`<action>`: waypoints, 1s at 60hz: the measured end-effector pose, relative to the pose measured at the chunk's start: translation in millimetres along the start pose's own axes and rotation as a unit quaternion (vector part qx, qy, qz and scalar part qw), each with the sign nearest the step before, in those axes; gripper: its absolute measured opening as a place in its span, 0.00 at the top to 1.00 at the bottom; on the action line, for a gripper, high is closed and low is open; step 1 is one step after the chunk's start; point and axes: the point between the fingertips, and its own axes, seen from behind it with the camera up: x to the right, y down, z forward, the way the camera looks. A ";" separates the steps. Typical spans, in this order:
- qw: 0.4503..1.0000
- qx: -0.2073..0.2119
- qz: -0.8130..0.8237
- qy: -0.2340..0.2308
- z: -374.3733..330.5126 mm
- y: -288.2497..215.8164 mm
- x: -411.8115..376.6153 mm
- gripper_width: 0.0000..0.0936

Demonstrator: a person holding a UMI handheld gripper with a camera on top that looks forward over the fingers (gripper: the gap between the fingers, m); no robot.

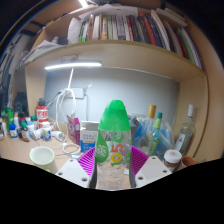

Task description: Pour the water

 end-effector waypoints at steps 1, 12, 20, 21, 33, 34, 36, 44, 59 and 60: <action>1.000 0.003 -0.007 0.004 0.1 3.0 3.7 0.51; 0.999 0.007 0.033 -0.020 3.3 29.6 3.4 0.51; 0.999 0.031 0.017 -0.022 0.2 32.1 1.9 0.49; 0.999 0.033 0.015 -0.022 -0.7 31.8 1.5 0.49; 0.998 0.058 0.015 -0.021 -5.6 29.3 2.9 0.43; 0.998 0.057 0.015 -0.021 -6.0 29.3 3.1 0.42; 0.998 0.051 0.015 -0.022 -7.0 30.2 3.5 0.40; 0.999 0.016 -0.009 -0.036 -23.1 39.4 0.9 0.13; 1.000 -0.010 -0.011 -0.015 -103.4 62.6 29.4 0.10; 1.000 -0.012 -0.009 -0.014 -111.1 64.8 30.9 0.10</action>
